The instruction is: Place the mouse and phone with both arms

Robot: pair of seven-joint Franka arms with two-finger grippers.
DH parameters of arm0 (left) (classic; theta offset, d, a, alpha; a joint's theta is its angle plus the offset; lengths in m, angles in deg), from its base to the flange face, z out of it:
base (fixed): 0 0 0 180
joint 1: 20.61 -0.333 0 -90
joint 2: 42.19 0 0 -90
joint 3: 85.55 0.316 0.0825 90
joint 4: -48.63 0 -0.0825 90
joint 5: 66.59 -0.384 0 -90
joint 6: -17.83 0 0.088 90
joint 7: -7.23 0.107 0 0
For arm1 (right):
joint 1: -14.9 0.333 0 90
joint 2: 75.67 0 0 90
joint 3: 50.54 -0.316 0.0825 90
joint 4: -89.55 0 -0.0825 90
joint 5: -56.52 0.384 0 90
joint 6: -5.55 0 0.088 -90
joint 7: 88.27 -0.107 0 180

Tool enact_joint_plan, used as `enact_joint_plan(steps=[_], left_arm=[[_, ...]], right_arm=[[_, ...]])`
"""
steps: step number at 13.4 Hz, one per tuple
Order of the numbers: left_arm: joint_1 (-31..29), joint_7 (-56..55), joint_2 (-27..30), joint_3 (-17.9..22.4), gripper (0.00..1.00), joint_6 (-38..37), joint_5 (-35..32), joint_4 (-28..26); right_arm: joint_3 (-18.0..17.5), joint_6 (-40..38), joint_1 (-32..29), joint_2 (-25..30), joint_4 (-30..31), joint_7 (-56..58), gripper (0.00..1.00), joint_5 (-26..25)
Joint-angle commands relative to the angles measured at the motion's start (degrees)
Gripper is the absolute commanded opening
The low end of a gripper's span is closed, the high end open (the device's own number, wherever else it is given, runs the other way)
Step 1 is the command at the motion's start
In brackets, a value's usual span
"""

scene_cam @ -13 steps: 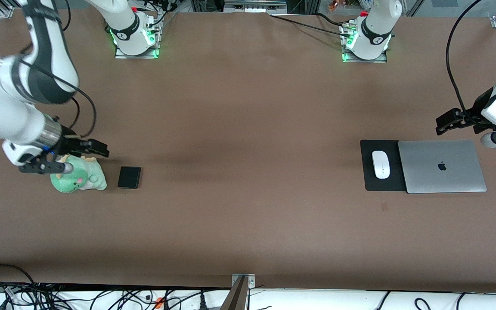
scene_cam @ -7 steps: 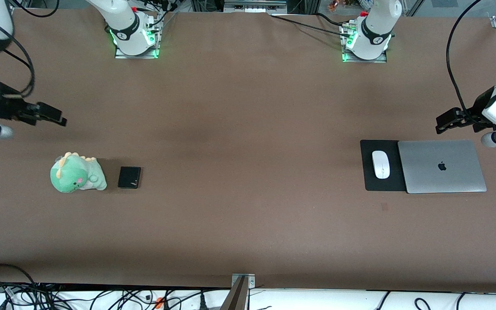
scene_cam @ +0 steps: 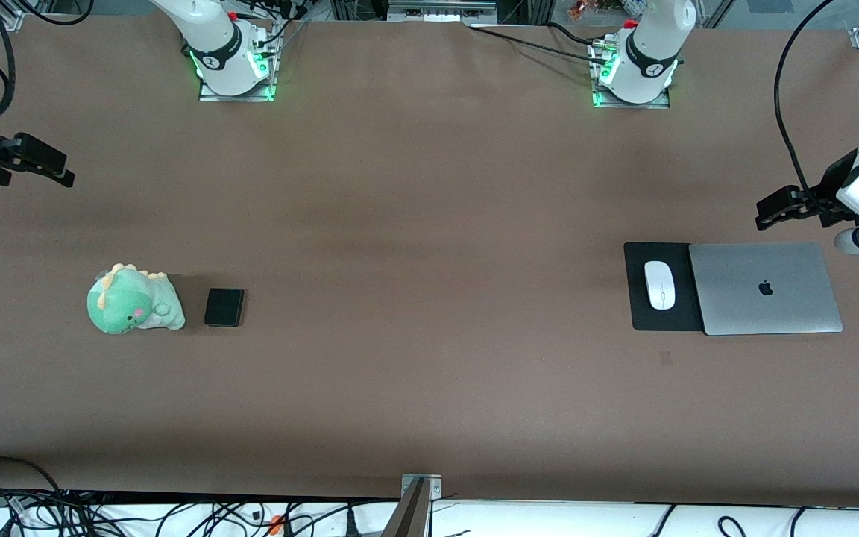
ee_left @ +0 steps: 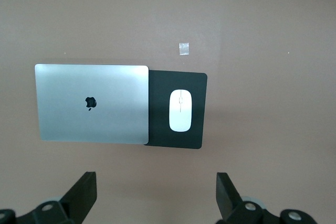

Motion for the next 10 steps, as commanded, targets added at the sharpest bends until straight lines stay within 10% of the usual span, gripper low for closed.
enact_joint_plan(steps=[1, 10], left_arm=[[0.4, -0.2, 0.7, 0.4, 1.0, -1.2, 0.6, 0.4], [1.1, -6.8, 2.4, -2.1, 1.0, -4.1, -0.1, 0.6]], right_arm=[[-1.1, -1.7, -1.4, -1.7, -4.9, 0.1, 1.0, -0.5], [-1.2, -1.6, -1.2, -1.5, -5.1, -0.3, 1.0, -0.9]])
